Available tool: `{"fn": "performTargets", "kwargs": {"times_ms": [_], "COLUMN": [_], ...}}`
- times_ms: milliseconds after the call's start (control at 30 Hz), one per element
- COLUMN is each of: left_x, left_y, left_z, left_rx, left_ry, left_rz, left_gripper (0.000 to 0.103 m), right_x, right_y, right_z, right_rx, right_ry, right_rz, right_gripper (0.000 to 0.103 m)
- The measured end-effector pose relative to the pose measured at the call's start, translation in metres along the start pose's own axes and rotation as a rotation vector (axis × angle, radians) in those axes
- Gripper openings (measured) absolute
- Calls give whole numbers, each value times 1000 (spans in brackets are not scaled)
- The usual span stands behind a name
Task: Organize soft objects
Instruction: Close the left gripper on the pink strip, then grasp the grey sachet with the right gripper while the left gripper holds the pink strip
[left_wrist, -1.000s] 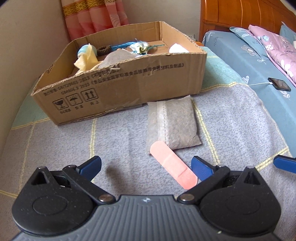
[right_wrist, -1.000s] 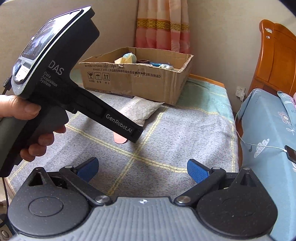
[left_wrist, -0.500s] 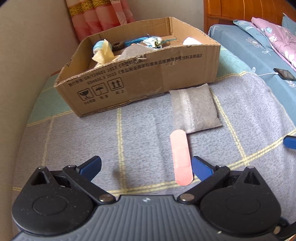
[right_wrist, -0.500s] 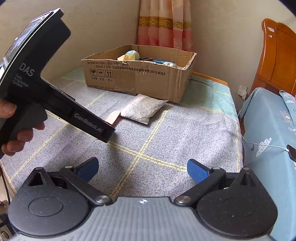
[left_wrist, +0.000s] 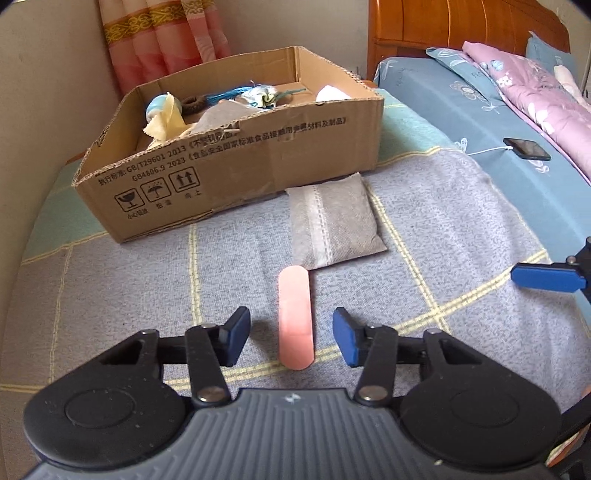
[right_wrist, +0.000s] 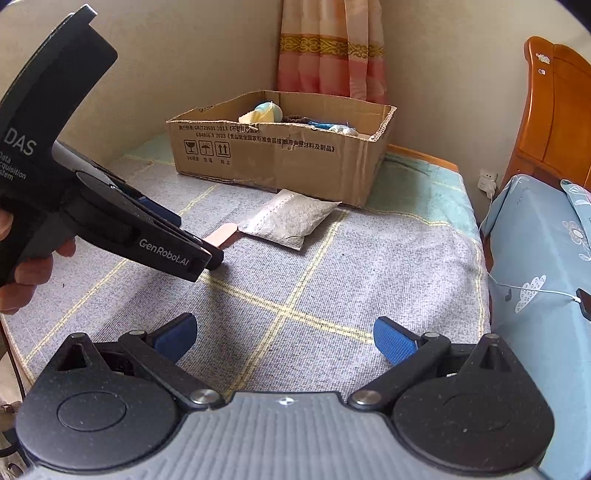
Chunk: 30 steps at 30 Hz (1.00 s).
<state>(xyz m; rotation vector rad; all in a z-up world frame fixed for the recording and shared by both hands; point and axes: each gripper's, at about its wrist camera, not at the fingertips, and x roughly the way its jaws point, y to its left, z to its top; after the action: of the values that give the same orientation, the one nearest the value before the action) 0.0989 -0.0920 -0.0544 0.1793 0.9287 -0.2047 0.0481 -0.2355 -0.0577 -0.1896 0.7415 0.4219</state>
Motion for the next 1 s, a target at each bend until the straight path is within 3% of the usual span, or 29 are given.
{"fn": "performTargets", "kwargs": {"times_ms": [100, 267, 333, 1000], "left_x": [1, 2, 2, -14], "left_y": [1, 0, 0, 20], "left_z": [3, 3, 3, -1], "left_rx": [-24, -22, -18, 11], "left_ry": [6, 2, 0, -31], "left_rz": [-40, -44, -51, -43], "left_gripper": [32, 26, 18, 17], "right_x": [0, 0, 0, 5], "right_y": [0, 0, -1, 2], "right_z": [0, 0, -1, 6], "right_rx": [2, 10, 11, 23], "right_ry": [0, -1, 0, 30], "right_rz": [-1, 0, -1, -23], "right_gripper": [103, 103, 103, 103]}}
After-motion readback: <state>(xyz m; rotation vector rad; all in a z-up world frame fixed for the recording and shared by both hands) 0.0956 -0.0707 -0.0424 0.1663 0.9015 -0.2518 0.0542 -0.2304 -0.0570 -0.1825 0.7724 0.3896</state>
